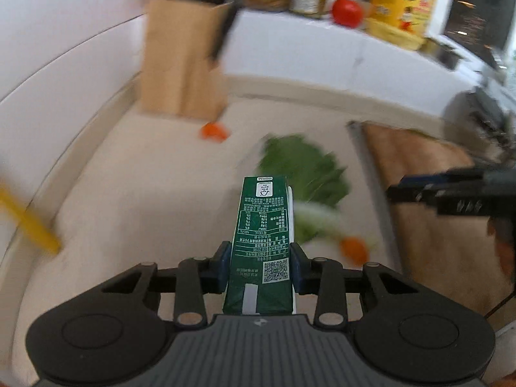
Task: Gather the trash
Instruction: 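Lift carton with left tool while right tool closes on pale lettuce scrap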
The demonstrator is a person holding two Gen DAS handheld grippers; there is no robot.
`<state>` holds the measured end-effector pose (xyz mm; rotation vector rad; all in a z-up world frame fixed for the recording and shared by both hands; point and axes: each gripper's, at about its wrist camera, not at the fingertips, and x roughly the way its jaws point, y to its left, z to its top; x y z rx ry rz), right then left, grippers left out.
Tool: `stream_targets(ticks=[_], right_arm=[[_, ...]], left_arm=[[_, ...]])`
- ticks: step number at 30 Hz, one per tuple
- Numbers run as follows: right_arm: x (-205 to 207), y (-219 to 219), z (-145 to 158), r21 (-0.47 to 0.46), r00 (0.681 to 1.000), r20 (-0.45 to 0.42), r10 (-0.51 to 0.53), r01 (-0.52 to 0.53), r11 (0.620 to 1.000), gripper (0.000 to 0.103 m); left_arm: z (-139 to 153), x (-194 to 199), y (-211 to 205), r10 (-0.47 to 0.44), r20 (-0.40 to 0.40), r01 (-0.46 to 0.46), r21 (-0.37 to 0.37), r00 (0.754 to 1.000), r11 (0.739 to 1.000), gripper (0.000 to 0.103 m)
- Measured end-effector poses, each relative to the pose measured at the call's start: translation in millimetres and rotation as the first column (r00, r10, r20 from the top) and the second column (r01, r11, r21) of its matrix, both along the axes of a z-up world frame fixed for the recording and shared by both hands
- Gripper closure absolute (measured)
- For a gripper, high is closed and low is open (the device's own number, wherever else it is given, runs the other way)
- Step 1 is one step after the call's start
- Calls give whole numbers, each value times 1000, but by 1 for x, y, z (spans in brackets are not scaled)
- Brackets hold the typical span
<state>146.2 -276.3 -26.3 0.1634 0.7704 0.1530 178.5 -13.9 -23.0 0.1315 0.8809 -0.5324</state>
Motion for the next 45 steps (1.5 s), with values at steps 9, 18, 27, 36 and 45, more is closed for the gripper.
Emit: stream_targets(ticks=[9, 18, 27, 36, 45], right_arm=[[25, 53, -15, -114, 985, -32, 171, -173, 978, 30], [43, 73, -39, -149, 965, -117, 234, -250, 957, 42], [47, 61, -42, -107, 965, -166, 203, -223, 969, 88], [29, 47, 4, -27, 982, -45, 186, -187, 982, 88], [12, 70, 5, -8, 965, -57, 254, -255, 967, 88]], left_arm=[[-21, -11, 14, 117, 27, -117, -20, 993, 993, 51], [-33, 0, -7, 76, 65, -81, 81, 995, 993, 38], [-35, -5, -6, 115, 16, -116, 74, 993, 990, 67], [-7, -16, 15, 188, 47, -186, -39, 981, 982, 68], [-19, -43, 22, 200, 25, -199, -18, 980, 980, 67]])
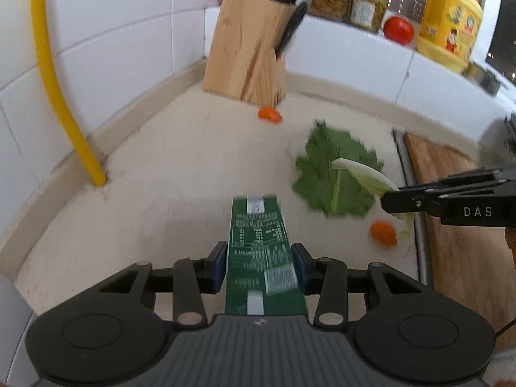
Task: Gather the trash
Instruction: 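Lift carton with left tool while right tool closes on pale lettuce scrap, then carry carton in left tool while right tool carries lettuce scrap to bin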
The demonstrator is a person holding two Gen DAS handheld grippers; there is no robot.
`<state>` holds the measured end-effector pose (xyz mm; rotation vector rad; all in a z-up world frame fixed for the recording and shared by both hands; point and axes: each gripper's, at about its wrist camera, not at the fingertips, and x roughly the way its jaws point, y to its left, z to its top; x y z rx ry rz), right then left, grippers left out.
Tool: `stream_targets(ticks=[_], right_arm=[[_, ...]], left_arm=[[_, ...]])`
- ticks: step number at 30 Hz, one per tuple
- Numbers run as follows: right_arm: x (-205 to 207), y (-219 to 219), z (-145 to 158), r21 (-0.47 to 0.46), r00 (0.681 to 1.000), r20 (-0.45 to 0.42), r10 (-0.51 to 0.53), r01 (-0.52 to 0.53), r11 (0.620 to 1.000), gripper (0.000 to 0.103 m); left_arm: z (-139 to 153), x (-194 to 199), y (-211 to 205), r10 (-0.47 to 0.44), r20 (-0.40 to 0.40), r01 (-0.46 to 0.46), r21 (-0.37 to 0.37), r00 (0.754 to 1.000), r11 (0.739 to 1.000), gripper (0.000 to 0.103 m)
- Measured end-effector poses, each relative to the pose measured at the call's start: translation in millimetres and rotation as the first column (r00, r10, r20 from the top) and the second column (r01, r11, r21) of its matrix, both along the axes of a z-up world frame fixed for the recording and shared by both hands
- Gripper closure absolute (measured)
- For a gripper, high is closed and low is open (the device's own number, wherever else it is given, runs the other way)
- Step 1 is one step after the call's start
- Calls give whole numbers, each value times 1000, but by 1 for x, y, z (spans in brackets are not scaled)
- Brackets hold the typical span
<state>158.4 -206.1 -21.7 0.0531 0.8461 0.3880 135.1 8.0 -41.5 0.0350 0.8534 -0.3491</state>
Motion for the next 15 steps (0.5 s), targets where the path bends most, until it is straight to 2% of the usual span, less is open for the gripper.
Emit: stream_targets(ticks=[3, 6, 8, 11, 12, 13, 15], right_arm=[[-9, 14, -13, -12, 999, -37, 37, -38, 999, 88], [-14, 28, -29, -31, 995, -75, 61, -64, 997, 88], [-15, 36, -36, -53, 995, -83, 63, -68, 996, 87], [-14, 43, -42, -90, 995, -81, 60, -67, 994, 69], [-14, 43, -43, -106, 996, -75, 54, -62, 992, 55], [-12, 45, -43, -119, 996, -75, 52, -60, 991, 47], [-11, 46, -43, -122, 996, -72, 57, -65, 990, 43]], left_arm=[[-14, -5, -1, 2, -40, -1, 35, 999, 999, 66], [-21, -11, 0, -6, -45, 9, 66, 999, 998, 63], [-24, -13, 1, -14, -49, 19, 90, 999, 996, 58], [-26, -12, -1, -8, -30, 12, 116, 1000, 993, 49], [-26, -11, -2, -9, -21, 11, 122, 1000, 992, 48], [-27, -10, -3, -10, -15, 12, 127, 1000, 992, 45], [-30, -6, -6, -1, -12, 3, 127, 1000, 992, 44]])
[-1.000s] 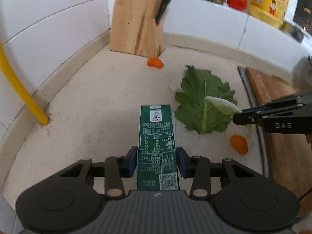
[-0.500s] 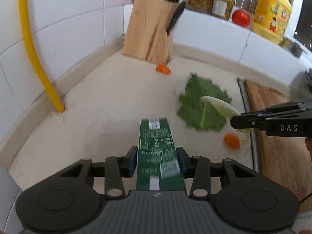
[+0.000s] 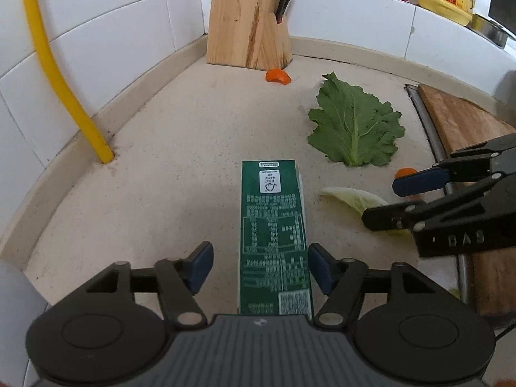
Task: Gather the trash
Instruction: 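Carry carton in left tool while right tool carries lettuce scrap to bin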
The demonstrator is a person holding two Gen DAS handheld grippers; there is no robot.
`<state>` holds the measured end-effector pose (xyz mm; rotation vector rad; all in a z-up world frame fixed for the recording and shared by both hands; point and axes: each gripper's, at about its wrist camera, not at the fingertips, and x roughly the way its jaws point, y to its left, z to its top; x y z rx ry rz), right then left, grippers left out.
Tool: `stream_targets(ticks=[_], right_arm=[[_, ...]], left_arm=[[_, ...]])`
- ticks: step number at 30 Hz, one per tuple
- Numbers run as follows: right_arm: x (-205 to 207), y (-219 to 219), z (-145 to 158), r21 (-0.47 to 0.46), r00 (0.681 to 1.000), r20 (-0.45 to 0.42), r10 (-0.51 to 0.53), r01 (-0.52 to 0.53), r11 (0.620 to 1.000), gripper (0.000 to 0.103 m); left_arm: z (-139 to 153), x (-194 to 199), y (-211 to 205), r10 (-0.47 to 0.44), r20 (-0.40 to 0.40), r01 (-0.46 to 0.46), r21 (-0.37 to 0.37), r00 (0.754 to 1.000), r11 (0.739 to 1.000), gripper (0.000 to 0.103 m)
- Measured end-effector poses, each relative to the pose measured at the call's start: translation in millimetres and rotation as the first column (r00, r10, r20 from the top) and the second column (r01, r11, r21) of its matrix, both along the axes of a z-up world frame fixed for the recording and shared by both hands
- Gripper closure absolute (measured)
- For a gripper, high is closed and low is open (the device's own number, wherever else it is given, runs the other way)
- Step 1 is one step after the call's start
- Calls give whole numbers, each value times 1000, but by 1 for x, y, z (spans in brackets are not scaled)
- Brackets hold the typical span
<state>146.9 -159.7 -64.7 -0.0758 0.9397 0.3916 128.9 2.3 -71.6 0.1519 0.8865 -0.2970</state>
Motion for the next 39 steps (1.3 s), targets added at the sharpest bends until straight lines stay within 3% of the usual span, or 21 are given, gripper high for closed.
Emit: stream_targets(ticks=[1, 2, 3, 4, 6, 7, 13, 22, 30, 39], right_arm=[[1, 2, -1, -8, 1000, 2, 6, -6, 1000, 42], [1, 4, -2, -19, 1000, 5, 6, -6, 1000, 43], [1, 6, -4, -34, 1000, 5, 9, -9, 999, 50], [1, 8, -7, -43, 1000, 1, 13, -13, 999, 68], [-1, 9, -10, -61, 1000, -7, 4, -4, 998, 86], [-3, 9, -9, -68, 1000, -10, 0, 0, 998, 89], [-20, 7, 6, 1, 1000, 1, -28, 28, 1000, 93], [-36, 34, 29, 54, 998, 53, 21, -24, 998, 93], [-46, 71, 34, 79, 995, 55, 88, -92, 993, 93], [-55, 127, 38, 100, 977, 61, 204, -209, 973, 93]], left_arm=[[-2, 0, -1, 11, 3, -11, -3, 1000, 1000, 45], [-4, 0, -1, 20, 4, -20, -7, 1000, 1000, 57], [-5, 0, -1, 23, -4, -23, -19, 1000, 1000, 65], [-6, -1, 0, 33, -13, -33, -37, 999, 999, 66], [-5, -5, 2, 44, -14, -45, -48, 999, 998, 67], [-5, -7, 2, 43, -14, -43, -50, 999, 998, 67], [8, -22, 11, 45, 9, -45, -66, 999, 997, 67], [27, -45, 37, 85, 56, -80, -87, 995, 993, 67], [34, -66, 74, 166, 81, -157, -113, 983, 981, 67], [37, -96, 123, 293, 94, -281, -118, 952, 952, 67]])
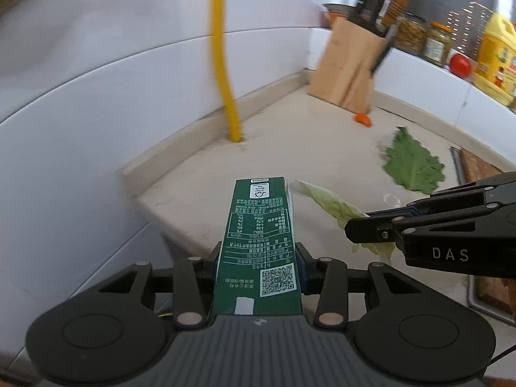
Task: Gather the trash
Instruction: 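Carry carton in left tool while right tool carries lettuce scrap to bin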
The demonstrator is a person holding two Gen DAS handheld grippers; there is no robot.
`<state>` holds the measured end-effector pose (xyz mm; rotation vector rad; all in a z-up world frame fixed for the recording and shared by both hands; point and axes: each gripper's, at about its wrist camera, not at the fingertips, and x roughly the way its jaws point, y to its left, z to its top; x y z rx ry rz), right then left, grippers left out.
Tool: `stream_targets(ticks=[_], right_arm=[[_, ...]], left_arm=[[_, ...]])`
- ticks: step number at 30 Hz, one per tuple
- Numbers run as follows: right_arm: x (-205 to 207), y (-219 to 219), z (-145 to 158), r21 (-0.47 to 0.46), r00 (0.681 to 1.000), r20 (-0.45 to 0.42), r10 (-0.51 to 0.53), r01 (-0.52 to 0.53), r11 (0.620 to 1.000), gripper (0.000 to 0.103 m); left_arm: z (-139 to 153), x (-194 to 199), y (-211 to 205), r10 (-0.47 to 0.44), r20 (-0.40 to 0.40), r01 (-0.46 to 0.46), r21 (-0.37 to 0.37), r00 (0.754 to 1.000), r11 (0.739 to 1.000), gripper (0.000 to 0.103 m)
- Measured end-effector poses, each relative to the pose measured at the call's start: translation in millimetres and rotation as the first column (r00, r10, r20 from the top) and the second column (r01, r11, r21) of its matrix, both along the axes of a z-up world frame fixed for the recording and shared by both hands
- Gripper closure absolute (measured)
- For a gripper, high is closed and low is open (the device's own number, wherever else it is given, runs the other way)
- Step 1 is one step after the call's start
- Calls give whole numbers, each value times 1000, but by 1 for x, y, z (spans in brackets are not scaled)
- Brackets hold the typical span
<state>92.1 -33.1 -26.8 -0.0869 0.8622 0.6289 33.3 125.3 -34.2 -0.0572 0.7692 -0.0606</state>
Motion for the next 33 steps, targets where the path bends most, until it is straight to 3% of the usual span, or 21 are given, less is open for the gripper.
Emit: stream_targets(ticks=[17, 33], right_arm=[[-19, 87, -8, 0, 983, -16, 181, -181, 983, 93], [-32, 142, -31, -35, 969, -52, 241, -243, 969, 93]], left_arm=[[-12, -52, 70, 194, -13, -194, -11, 981, 981, 67], [-35, -73, 112, 275, -52, -277, -39, 960, 960, 67]])
